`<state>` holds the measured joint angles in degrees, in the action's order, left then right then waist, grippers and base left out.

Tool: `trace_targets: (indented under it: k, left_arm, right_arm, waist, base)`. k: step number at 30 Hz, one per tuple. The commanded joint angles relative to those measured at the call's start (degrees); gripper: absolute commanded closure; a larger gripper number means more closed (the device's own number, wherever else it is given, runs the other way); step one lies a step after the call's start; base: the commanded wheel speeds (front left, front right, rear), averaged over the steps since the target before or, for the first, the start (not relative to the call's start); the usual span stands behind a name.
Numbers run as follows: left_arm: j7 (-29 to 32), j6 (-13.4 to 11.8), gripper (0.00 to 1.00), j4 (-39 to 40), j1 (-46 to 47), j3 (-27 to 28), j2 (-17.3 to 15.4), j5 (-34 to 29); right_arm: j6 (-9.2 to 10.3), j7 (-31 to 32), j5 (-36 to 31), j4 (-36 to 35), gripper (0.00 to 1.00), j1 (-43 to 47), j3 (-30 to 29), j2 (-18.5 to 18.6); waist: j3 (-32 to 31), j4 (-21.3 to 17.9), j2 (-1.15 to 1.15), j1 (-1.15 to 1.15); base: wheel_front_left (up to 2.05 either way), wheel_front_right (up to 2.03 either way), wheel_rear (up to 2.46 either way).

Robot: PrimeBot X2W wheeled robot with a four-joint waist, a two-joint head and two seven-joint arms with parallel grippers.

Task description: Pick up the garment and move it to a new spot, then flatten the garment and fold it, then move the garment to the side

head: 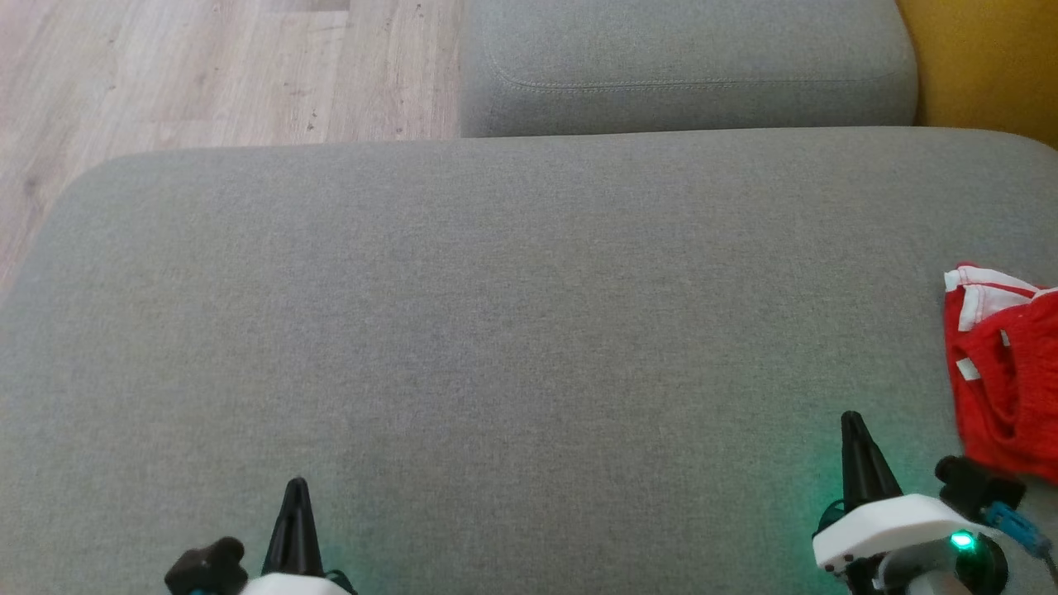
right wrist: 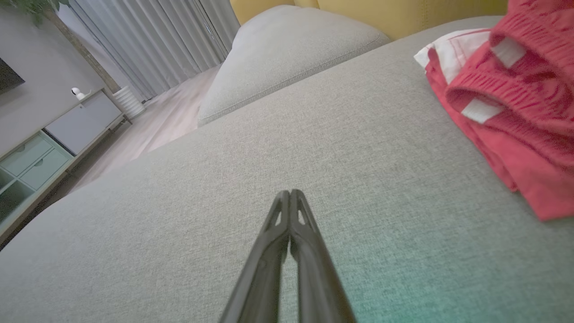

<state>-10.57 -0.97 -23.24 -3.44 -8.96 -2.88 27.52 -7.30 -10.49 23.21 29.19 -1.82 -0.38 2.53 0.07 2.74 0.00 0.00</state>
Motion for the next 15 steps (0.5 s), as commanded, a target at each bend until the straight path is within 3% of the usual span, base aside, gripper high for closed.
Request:
trace_targets:
  k: [1,15]
  left_arm:
    - [0.46,0.54,1.0,2.12,2.72,1.32,-0.11,1.71]
    - [2.74,1.65,1.0,3.11,3.69,3.25,-0.14,10.6]
  right_arm:
    - [-0.04,0.57,1.9,-2.35,1.0,-2.6,-0.21,0.11]
    - [-0.06,2.87,11.32,-4.16,1.0,-2.84,-1.04,0.14]
  waist:
    - [0.0,-0.04,0.0,0.0]
    - [0.02,-0.42,0.0,0.0]
  base:
    - [0.0,0.0,0.0]
    - [0.0,0.0,0.0]
